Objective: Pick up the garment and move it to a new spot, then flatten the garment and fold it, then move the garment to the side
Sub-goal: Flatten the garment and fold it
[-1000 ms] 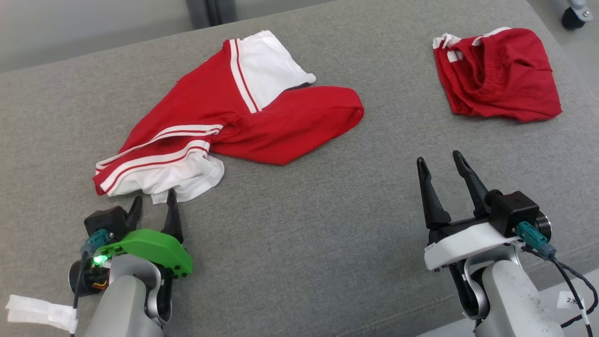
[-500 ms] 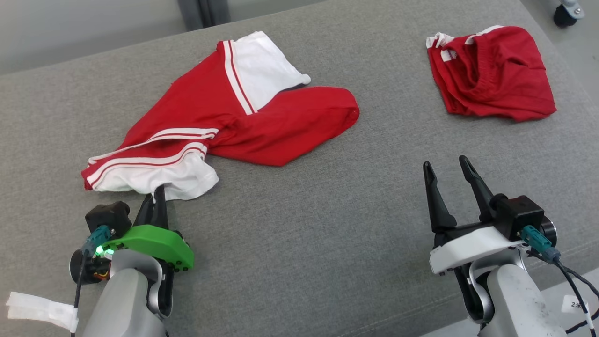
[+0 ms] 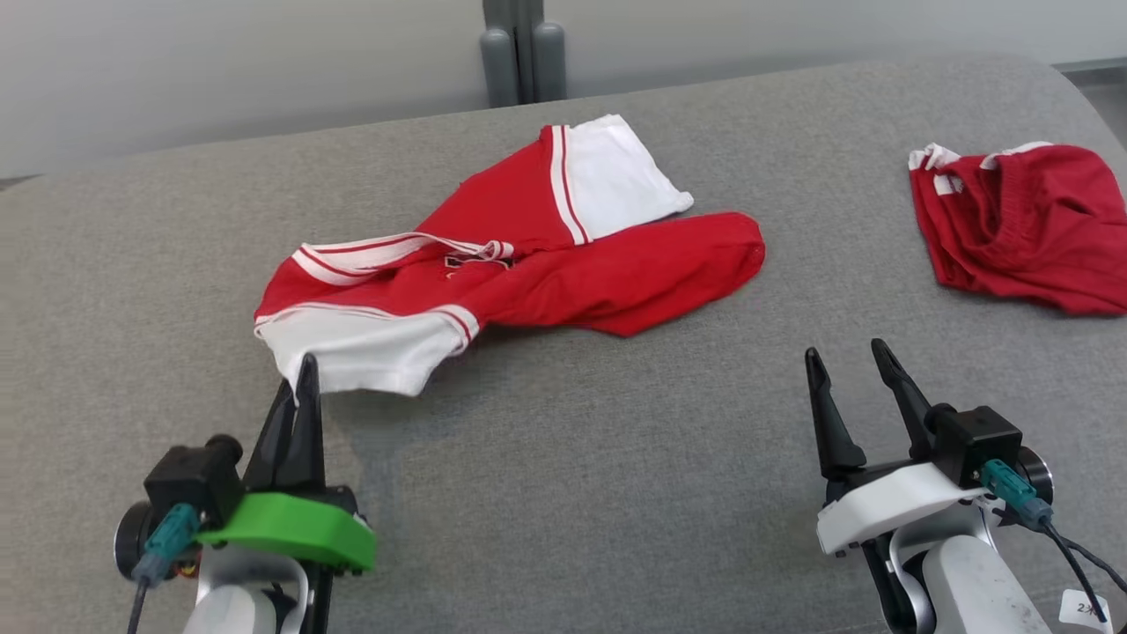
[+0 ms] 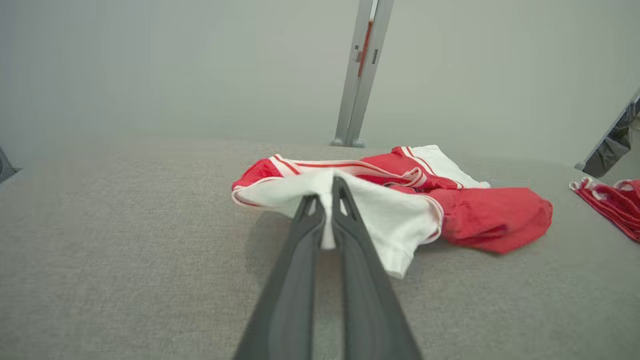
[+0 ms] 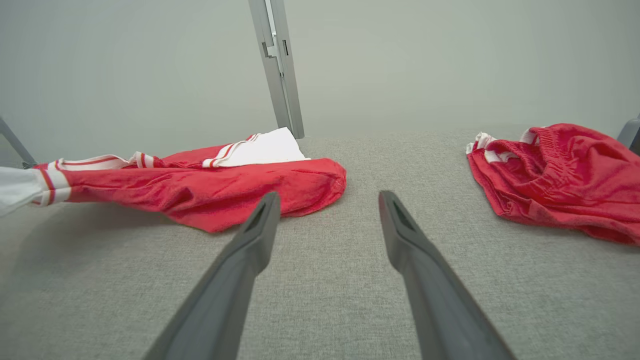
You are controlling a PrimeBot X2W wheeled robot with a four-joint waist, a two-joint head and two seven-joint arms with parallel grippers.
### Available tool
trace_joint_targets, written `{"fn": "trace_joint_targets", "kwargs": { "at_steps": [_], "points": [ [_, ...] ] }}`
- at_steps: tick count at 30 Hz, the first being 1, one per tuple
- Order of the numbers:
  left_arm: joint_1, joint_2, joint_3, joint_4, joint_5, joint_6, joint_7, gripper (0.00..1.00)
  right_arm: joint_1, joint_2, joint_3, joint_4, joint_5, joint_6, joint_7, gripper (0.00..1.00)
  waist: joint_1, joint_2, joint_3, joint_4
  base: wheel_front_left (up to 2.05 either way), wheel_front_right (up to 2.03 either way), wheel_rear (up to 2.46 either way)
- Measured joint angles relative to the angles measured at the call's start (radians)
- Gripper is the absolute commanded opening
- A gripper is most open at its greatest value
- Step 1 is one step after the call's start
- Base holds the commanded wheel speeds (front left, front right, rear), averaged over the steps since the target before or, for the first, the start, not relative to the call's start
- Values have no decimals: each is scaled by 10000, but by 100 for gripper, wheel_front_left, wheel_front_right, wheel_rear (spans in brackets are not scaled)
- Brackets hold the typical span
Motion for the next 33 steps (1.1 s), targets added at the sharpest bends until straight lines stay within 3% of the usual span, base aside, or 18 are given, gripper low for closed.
{"fn": "trace_joint_targets", "kwargs": {
  "at_steps": [5, 9, 23, 24, 25, 26, 33],
  "points": [
    [1526, 73, 69, -1256, -157, 387, 562, 0, 136, -2, -58, 27, -2, 0, 0, 100, 0, 0, -293, 506, 0, 0, 0],
    [2268, 73, 146, -1361, -382, 583, 849, 0, 138, 0, -42, 113, -67, 0, 0, 100, 0, 0, -434, 803, 0, 0, 0],
    [2437, -219, 663, 1536, -1267, 621, 376, 0, 73, -2, -153, 341, -249, 0, 0, 100, 0, 0, -349, 551, 0, 0, 0],
    [2383, -244, 663, 1684, -1281, 591, 299, 20, 59, 0, -167, 360, -255, 0, 0, 100, 0, 0, -339, 540, 0, 0, 0],
    [2302, -257, 646, 1854, -1281, 573, 232, 69, 43, 0, -192, 387, -261, 0, 0, 100, 0, 0, -334, 535, 0, 0, 0],
    [2215, -276, 642, 1998, -1292, 556, 132, 100, 27, 0, -221, 422, -278, 0, 0, 100, 0, 0, -338, 540, 0, 0, 0],
    [1594, -280, 621, 2422, -1208, 407, -439, 100, -46, 2, -454, 700, -360, 0, 0, 100, 0, 0, -421, 714, 0, 0, 0]
  ]
}}
